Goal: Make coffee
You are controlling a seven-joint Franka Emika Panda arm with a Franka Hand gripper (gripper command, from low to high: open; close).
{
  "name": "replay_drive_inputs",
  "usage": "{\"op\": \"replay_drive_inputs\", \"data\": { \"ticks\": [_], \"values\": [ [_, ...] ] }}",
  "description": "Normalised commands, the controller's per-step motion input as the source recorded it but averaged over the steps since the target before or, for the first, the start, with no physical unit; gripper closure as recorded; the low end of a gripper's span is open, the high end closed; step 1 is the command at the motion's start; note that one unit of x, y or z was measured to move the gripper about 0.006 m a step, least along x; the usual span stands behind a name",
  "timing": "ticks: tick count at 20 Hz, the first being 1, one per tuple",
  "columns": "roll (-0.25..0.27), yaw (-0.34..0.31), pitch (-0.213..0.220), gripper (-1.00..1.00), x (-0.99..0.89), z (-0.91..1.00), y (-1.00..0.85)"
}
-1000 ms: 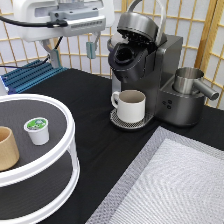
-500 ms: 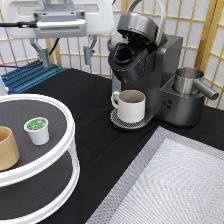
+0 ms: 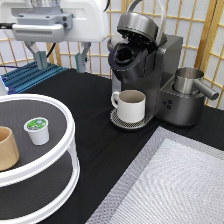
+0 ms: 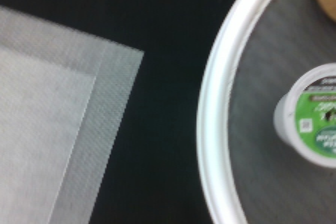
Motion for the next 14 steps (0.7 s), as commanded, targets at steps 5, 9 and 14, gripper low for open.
{"op": "replay_drive_inputs", "data": {
  "ticks": [5, 9, 14],
  "values": [
    [-0.014, -0.125, -0.132, -1.0, -0.59, -0.32, -0.47],
    [0.005, -0.087, -0.15, -1.0, -0.48, -0.2, -0.5],
    [0.009, -0.072, -0.079, -1.0, -0.09, -0.29, -0.25]
  ]
}}
